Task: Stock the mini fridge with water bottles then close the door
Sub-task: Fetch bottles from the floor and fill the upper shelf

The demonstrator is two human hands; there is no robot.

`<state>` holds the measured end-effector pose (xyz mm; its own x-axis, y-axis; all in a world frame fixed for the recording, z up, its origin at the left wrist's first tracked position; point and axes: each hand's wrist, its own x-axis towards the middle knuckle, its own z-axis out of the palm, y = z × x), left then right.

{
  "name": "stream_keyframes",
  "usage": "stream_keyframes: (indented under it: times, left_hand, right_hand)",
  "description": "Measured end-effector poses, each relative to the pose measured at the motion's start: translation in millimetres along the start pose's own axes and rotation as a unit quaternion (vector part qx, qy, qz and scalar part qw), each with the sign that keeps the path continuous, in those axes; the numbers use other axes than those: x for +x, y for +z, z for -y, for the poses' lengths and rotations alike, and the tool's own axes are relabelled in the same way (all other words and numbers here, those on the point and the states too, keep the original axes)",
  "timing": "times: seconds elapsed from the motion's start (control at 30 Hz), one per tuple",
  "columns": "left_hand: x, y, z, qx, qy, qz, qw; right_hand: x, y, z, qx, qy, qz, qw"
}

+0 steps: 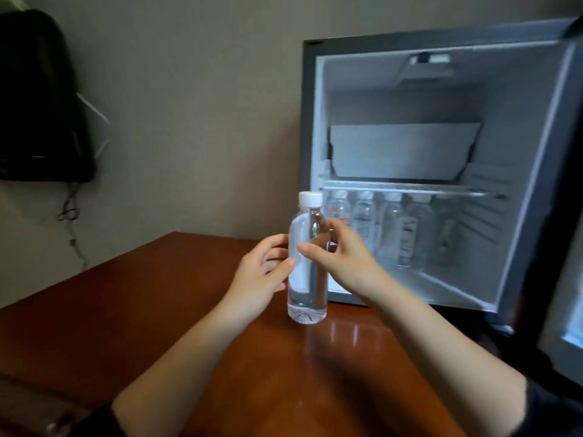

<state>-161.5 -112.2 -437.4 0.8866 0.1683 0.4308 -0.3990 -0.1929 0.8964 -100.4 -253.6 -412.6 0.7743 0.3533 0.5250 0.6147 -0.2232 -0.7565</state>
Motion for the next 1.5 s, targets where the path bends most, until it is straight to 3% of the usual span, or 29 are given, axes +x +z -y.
stream_keyframes:
  times: [0.4,0.6,0.77,0.87,1.0,1.1,1.5]
  left_hand:
    - [63.6,152.8,36.1,-0.010,0.006,0.065,0.998]
    - [77.7,202.2,55.8,0.040,-0.019,0.123,0.991]
    - [76.3,228.8,60.8,0.063,-0.024,0.163,0.984]
    - [74.1,235.6,69.8,0.064,-0.005,0.177,0.982]
    - [77.2,243.5,77.3,0.067,0.015,0.205,0.976]
    - [82.0,253.3,77.8,0.091,0.023,0.226,0.970]
    - [100.6,288.6,84.4,0.276,0.008,0.268,0.923]
  right_hand:
    - [5.0,-113.0,-67.2,-0.174,0.095,-0.139,0.970]
    - [10.4,-140.6,-95.3,-0.141,0.121,-0.204,0.961]
    - [11.5,-150.1,-109.8,-0.115,0.148,-0.206,0.960]
    - [19.6,-158.3,-113.2,-0.173,0.190,-0.159,0.953]
    - [31.6,-171.5,-107.6,-0.346,0.280,-0.123,0.887]
    - [37.5,-178.3,-105.9,-0.388,0.314,-0.127,0.858]
    - [64.1,-187.6,-133.2,-0.326,0.295,-0.207,0.874]
